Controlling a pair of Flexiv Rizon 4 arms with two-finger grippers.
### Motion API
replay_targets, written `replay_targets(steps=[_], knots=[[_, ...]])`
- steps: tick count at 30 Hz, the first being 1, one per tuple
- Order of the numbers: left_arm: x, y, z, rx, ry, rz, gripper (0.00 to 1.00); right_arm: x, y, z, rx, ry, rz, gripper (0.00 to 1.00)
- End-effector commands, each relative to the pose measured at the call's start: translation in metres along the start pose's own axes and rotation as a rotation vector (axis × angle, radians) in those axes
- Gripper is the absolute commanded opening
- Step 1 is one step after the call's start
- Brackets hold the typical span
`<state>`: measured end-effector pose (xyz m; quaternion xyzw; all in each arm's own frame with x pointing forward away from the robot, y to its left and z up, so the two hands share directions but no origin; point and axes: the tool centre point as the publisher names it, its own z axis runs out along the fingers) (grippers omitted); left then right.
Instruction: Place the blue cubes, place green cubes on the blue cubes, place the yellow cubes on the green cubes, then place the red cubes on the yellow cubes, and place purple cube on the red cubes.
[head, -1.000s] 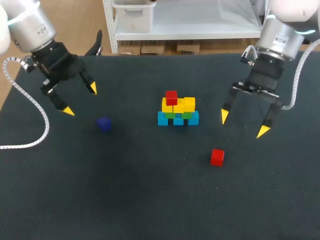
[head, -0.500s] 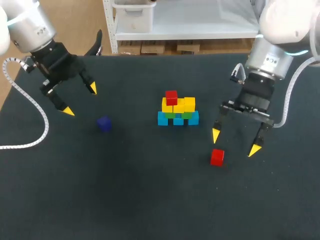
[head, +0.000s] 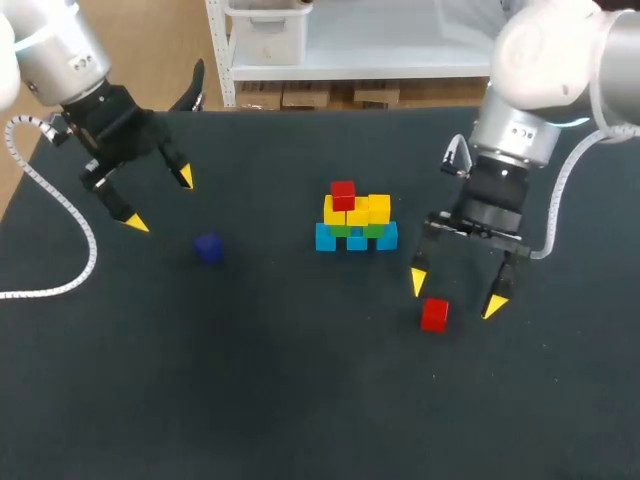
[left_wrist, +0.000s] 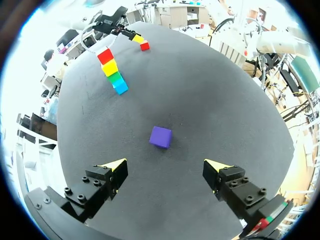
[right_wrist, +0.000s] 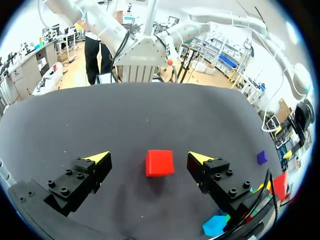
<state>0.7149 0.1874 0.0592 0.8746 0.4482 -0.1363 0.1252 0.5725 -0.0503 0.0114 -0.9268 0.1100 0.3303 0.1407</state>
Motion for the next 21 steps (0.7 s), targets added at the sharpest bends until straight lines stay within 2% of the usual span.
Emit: replay_targets(steps=[1,2,3,6,7,8,11,21], knots=[[0.0006,-0.001,0.0001,-0.003,0.0,0.003,1.0,0.0096,-0.0052,-0.0021,-0.008,-0.017,-0.005,0.87],[0.0006,-0.001,0.0001,-0.003,0.0,0.003,1.0,0.01,-0.0056,-0.0022,-0.01,-0.021,-0.007,0.78],[0.0006,-0.001,0.0001,-0.003,0.0,0.003,1.0,0.0104,-0.0061,-0.0021,-0.017,-0.022,-0.01,0.78],[0.0006,-0.001,0.0001,-0.003,0.0,0.003,1.0,0.0108,-0.0084,-0.0024,-0.029,-0.025,-0.007,0.89],[0.0006,-0.001,0.0001,-0.003,0.0,0.003,1.0,0.0106,-0.0092,-0.003,-0.035,-0.025,-0.004,0.81],[0.0006,-0.001,0.0001,-0.003,0.0,0.003,1.0,0.0099,-0.0101,-0.0039,-0.036,-0.034,0.006,0.78],[0.0006,-0.001,0.0001,-0.003,0.0,0.003,1.0,0.0081,-0.0122,-0.0054,-0.037,-0.042,0.022,0.91],[0.0006,-0.001,0.0001,-0.003,0.0,0.003,1.0,0.0054,-0.0146,-0.0045,-0.092,-0.058,0.053,0.9]])
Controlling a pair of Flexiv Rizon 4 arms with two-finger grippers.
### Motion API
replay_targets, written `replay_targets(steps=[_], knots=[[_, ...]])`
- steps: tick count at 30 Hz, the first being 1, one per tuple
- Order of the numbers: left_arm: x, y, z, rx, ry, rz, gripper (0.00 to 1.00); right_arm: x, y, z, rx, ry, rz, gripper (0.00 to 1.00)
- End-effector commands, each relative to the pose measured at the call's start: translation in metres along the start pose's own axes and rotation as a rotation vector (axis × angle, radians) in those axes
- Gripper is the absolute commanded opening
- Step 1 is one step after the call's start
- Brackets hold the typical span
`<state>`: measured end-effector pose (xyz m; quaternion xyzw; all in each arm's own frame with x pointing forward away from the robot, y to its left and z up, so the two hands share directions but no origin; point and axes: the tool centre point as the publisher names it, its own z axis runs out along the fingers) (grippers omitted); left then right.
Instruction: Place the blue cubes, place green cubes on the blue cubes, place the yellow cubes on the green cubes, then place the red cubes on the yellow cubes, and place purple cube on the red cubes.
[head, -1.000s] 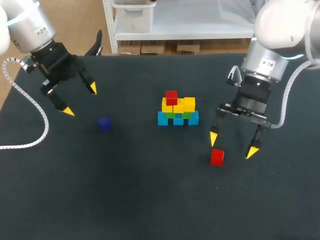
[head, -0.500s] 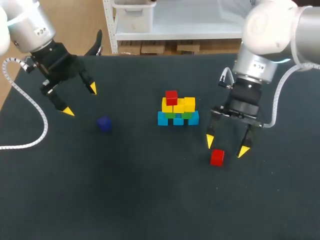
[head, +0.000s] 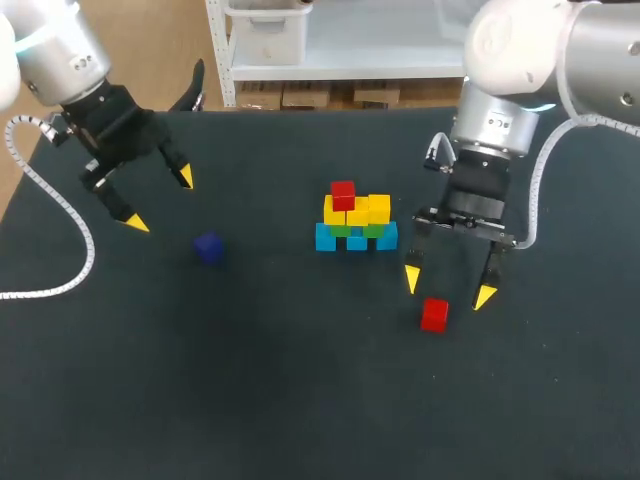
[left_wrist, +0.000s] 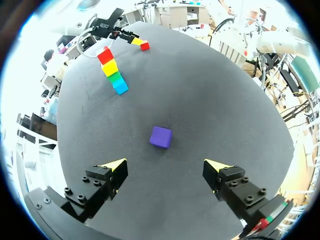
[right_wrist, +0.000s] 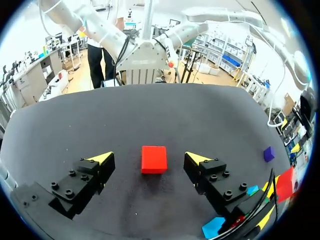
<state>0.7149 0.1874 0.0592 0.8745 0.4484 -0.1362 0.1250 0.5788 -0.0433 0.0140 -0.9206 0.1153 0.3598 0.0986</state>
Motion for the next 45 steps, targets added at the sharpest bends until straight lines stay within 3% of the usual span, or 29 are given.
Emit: replay_targets(steps=[1,3,4,10,20,24,32,36,42,45], knots=[[0.001,-0.001,0.0,-0.003,0.0,0.004,1.0,0.003,-0.006,-0.001,-0.014,-0.009,0.008,0.89],[0.001,-0.001,0.0,-0.003,0.0,0.004,1.0,0.003,-0.007,-0.001,-0.011,-0.01,0.017,0.85],[0.001,-0.001,0.0,-0.003,0.0,0.004,1.0,0.003,-0.007,0.0,-0.009,-0.008,0.024,0.78],[0.001,-0.001,0.0,-0.003,0.0,0.004,1.0,0.004,-0.007,0.003,-0.001,-0.004,0.047,0.67],[0.001,-0.001,0.0,-0.003,0.0,0.004,1.0,0.005,-0.005,0.008,0.0,-0.001,0.064,0.71],[0.001,-0.001,0.0,-0.003,0.0,0.004,1.0,0.005,-0.006,0.009,0.0,-0.006,0.068,0.65],[0.001,-0.001,0.0,-0.003,0.0,0.004,1.0,0.005,-0.004,0.01,-0.004,-0.01,0.076,0.62],[0.001,-0.001,0.0,-0.003,0.0,0.004,1.0,0.006,-0.003,0.011,-0.006,-0.008,0.081,0.51],[0.001,-0.001,0.0,-0.003,0.0,0.004,1.0,0.006,-0.003,0.011,-0.007,-0.006,0.088,0.47],[0.001,-0.001,0.0,-0.003,0.0,0.004,1.0,0.006,-0.003,0.011,-0.008,-0.01,0.088,0.39]])
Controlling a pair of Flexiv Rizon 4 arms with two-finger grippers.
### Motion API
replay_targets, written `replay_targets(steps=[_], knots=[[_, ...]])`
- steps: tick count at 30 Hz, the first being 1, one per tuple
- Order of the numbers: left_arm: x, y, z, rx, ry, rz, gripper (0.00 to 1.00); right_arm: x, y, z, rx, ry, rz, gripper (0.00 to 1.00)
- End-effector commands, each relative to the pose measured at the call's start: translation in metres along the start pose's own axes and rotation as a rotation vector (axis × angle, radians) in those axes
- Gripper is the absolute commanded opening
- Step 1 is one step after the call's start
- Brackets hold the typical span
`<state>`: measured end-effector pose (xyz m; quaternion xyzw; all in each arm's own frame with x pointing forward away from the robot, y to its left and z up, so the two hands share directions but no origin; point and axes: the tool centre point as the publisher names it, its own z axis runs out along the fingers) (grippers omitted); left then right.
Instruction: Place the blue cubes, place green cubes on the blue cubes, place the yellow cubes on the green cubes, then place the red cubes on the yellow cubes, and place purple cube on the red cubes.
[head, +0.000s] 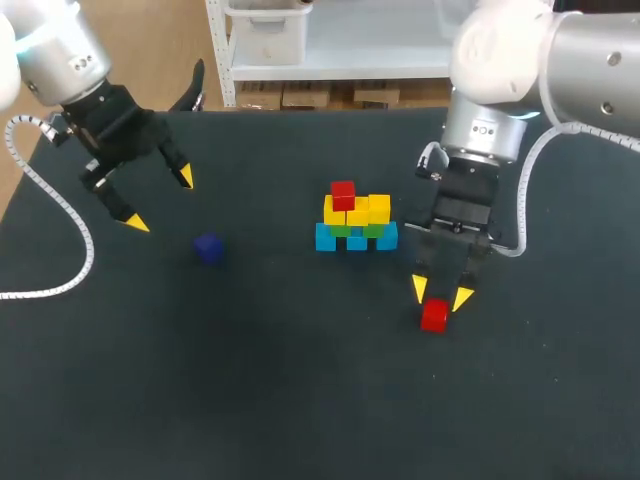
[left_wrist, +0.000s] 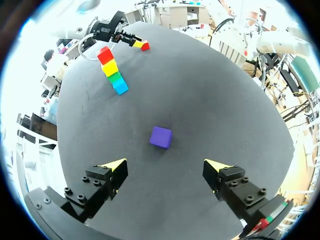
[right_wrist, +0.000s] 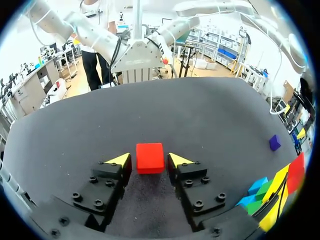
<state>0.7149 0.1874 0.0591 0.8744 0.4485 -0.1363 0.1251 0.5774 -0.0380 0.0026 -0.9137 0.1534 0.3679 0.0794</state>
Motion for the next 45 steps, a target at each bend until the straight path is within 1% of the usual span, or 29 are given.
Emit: replay_targets(steps=[1,2,4,6,7,8,12,15,17,19,20,22,24,25,27,29,31,33,36,40,44,45], knots=[[0.001,-0.001,0.0,-0.003,0.0,0.004,1.0,0.0,0.0,0.001,0.0,-0.003,0.001,0.39],[0.001,-0.001,0.0,-0.003,0.0,0.004,1.0,0.0,0.0,0.001,0.0,-0.004,0.002,0.37],[0.001,-0.001,0.0,-0.003,0.0,0.004,1.0,-0.001,0.0,0.001,0.0,-0.006,0.003,0.27],[0.001,-0.001,0.0,-0.003,0.0,0.004,1.0,-0.001,0.0,0.001,0.0,-0.008,0.004,0.23],[0.001,-0.001,0.0,-0.003,0.0,0.004,1.0,-0.001,0.0,0.001,0.001,-0.009,0.005,0.08],[0.001,-0.001,0.0,-0.003,0.0,0.004,1.0,-0.001,0.0,0.001,0.001,-0.011,0.006,0.0],[0.001,-0.001,0.0,-0.003,0.0,0.004,1.0,-0.002,0.001,0.0,0.009,-0.013,0.023,0.0],[0.001,-0.001,0.0,-0.003,0.0,0.004,1.0,-0.003,0.0,-0.009,0.031,-0.009,0.058,0.0],[0.001,-0.001,0.0,-0.003,0.0,0.004,1.0,-0.003,-0.002,-0.017,0.053,0.007,0.106,0.0],[0.001,-0.001,0.0,-0.003,0.0,0.004,1.0,-0.002,-0.005,-0.03,0.097,0.001,0.177,0.0],[0.001,-0.001,0.0,-0.003,0.0,0.004,1.0,-0.001,-0.006,-0.037,0.121,0.015,0.217,0.0],[0.001,-0.001,0.0,-0.003,0.0,0.004,1.0,0.001,-0.009,-0.05,0.186,0.012,0.298,0.0],[0.001,-0.001,0.0,-0.003,0.0,0.004,1.0,0.004,-0.013,-0.063,0.268,0.03,0.381,0.0],[0.001,-0.001,0.0,-0.003,0.0,0.004,1.0,0.006,-0.014,-0.068,0.303,0.029,0.413,0.0],[0.001,-0.001,0.0,-0.003,0.0,0.004,1.0,0.006,-0.017,-0.078,0.377,0.063,0.472,0.0],[0.001,-0.001,0.0,-0.003,0.0,0.004,1.0,0.007,-0.02,-0.086,0.438,0.072,0.545,0.0],[0.001,-0.001,0.0,-0.003,0.0,0.004,1.0,0.007,-0.023,-0.096,0.519,0.088,0.61,0.0],[0.001,-0.001,0.0,-0.003,0.0,0.004,1.0,0.007,-0.025,-0.105,0.606,0.061,0.676,0.0],[0.001,-0.001,0.0,-0.003,0.0,0.004,1.0,0.006,-0.026,-0.118,0.72,0.077,0.75,0.0],[0.001,-0.001,0.0,-0.003,0.0,0.004,1.0,0.008,-0.024,-0.132,0.848,0.106,0.874,0.0],[0.001,-0.001,0.0,-0.003,0.0,0.004,1.0,0.006,-0.026,-0.142,0.97,0.133,0.934,0.0],[0.001,-0.001,0.0,-0.003,0.0,0.004,1.0,0.005,-0.027,-0.144,1.021,0.134,0.936,0.0]])
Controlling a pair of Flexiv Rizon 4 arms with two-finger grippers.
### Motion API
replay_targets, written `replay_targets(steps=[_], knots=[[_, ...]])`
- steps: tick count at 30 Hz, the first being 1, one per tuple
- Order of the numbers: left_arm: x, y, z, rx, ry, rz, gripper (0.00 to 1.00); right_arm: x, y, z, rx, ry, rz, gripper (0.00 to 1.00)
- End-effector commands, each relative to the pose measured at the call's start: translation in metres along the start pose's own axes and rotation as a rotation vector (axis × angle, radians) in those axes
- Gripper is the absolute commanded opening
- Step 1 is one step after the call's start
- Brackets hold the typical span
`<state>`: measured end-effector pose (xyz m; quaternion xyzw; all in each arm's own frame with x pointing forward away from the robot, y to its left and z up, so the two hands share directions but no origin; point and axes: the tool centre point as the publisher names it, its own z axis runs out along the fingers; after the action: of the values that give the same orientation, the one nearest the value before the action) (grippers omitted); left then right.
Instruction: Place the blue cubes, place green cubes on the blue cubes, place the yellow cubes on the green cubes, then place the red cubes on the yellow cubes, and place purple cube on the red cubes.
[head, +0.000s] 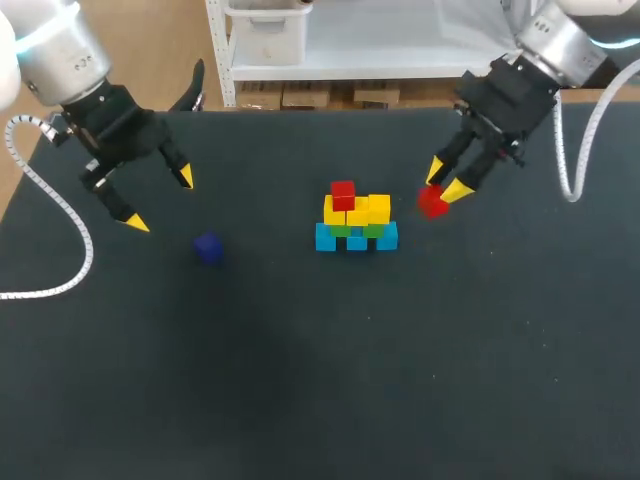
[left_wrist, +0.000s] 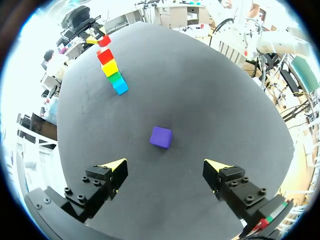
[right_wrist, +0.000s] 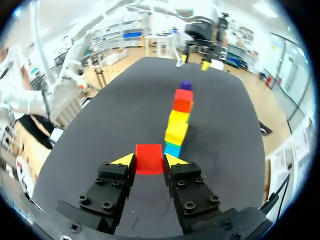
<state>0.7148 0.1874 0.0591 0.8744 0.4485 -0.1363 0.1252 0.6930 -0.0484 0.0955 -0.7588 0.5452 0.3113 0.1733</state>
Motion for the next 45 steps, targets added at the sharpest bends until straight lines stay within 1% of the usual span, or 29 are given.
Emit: replay_targets(steps=[1,3,4,7,13,14,15,18,26,34,40,42,43,44,45], knots=[[0.001,-0.001,0.0,-0.003,0.0,0.004,1.0,-0.007,0.009,-0.005,0.55,-0.053,0.241,0.0],[0.001,-0.001,0.0,-0.003,0.0,0.004,1.0,-0.01,0.009,-0.005,0.6,-0.067,0.251,0.0],[0.001,-0.001,0.0,-0.003,0.0,0.004,1.0,-0.011,0.009,-0.004,0.622,-0.088,0.254,0.0],[0.001,-0.001,0.0,-0.003,0.0,0.004,1.0,-0.016,0.006,-0.001,0.653,-0.119,0.272,0.0],[0.001,-0.001,0.0,-0.003,0.0,0.004,1.0,-0.03,-0.002,-0.004,0.762,-0.102,0.22,0.0],[0.001,-0.001,0.0,-0.003,0.0,0.004,1.0,-0.031,-0.003,-0.003,0.773,-0.08,0.227,0.0],[0.001,-0.001,0.0,-0.003,0.0,0.004,1.0,-0.032,-0.004,-0.002,0.787,-0.097,0.243,0.0],[0.001,-0.001,0.0,-0.003,0.0,0.004,1.0,-0.039,-0.008,-0.001,0.8,-0.08,0.218,0.0],[0.001,-0.001,0.0,-0.003,0.0,0.004,1.0,-0.053,-0.017,0.006,0.777,-0.068,0.176,0.0],[0.001,-0.001,0.0,-0.003,0.0,0.004,1.0,-0.061,-0.024,0.018,0.728,-0.093,0.171,0.0],[0.001,-0.001,0.0,-0.003,0.0,0.004,1.0,-0.06,-0.026,0.018,0.691,-0.103,0.183,0.0],[0.001,-0.001,0.0,-0.003,0.0,0.004,1.0,-0.059,-0.027,0.016,0.661,-0.097,0.189,0.0],[0.001,-0.001,0.0,-0.003,0.0,0.004,1.0,-0.058,-0.027,0.015,0.66,-0.102,0.192,0.0],[0.001,-0.001,0.0,-0.003,0.0,0.004,1.0,-0.056,-0.027,0.015,0.628,-0.096,0.19,0.0],[0.001,-0.001,0.0,-0.003,0.0,0.004,1.0,-0.056,-0.027,0.014,0.625,-0.093,0.195,0.0]])
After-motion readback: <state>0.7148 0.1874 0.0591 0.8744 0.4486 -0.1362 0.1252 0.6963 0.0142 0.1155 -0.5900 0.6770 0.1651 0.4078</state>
